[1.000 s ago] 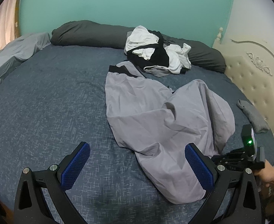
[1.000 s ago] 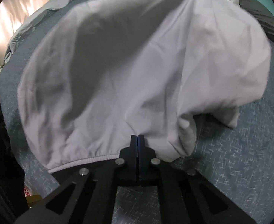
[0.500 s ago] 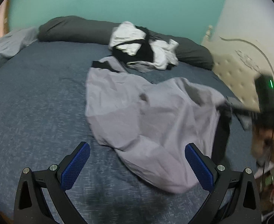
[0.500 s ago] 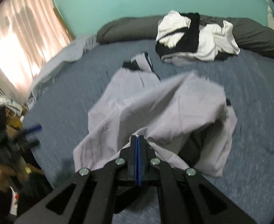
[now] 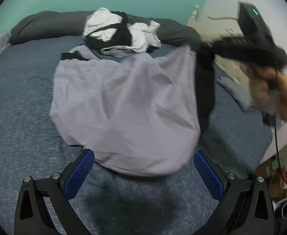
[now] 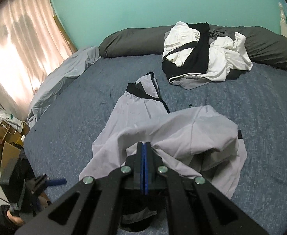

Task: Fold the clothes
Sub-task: 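Lay the lifted trouser leg over the other leg with the right gripper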

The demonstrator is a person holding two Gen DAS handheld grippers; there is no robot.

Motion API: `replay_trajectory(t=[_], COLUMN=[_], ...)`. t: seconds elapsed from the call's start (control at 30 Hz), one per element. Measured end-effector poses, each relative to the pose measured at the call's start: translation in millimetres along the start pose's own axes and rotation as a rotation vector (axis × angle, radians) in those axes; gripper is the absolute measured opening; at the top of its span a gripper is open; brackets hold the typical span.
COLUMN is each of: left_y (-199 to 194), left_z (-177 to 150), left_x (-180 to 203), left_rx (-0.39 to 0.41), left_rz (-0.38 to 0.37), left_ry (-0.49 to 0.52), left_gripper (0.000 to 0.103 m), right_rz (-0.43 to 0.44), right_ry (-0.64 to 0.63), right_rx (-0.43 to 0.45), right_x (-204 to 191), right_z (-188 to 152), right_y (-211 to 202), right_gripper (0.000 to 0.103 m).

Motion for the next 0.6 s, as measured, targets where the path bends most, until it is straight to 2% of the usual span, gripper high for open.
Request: replay_trajectory(t=[0.1, 0.17, 0.4, 0.5, 0.6], left_y=[7.1, 16.2, 47.6, 56.2, 59.2], left_z=[-8.0, -12.2, -23.6, -21.9, -15.5], left_x=[10.2, 8.7, 4.8, -2.2, -6.3], left_rx=[-0.018, -0.039, -0.114, -0.112, -0.098], left_rz=[0.01, 0.014, 0.037, 0.049, 0.063], left_ry=[0.053, 0.047, 0.046, 0.009, -0.005], left_gripper=[0.103, 0.102, 0.07, 0.06, 0.054], right_rz=[0.005, 0.002, 0.007, 0.012, 0.012], right_ry=[0.007, 0.01, 0.023, 0.029, 0.021], right_rx=[0.002, -0.002, -0.003, -0.001, -0.004], right_x=[3.0, 5.2, 9.0, 10.1, 9.1], right_z=[3.7, 4.4, 2.6, 1.1, -1.1], right_y=[0.9, 1.6, -0.7, -3.1, -5.3], right_gripper=[0.0, 0.0, 0.0, 0.0, 0.0])
Point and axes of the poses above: each gripper's, at about its wrist camera, not at the fingertips, and y roughly the way its jaws point, x to its right, z to its top, the point moved 2 cm from there along y, roughly the way its jaws point, and after that the axes turned 3 degrees about z, right-handed, at the moved point
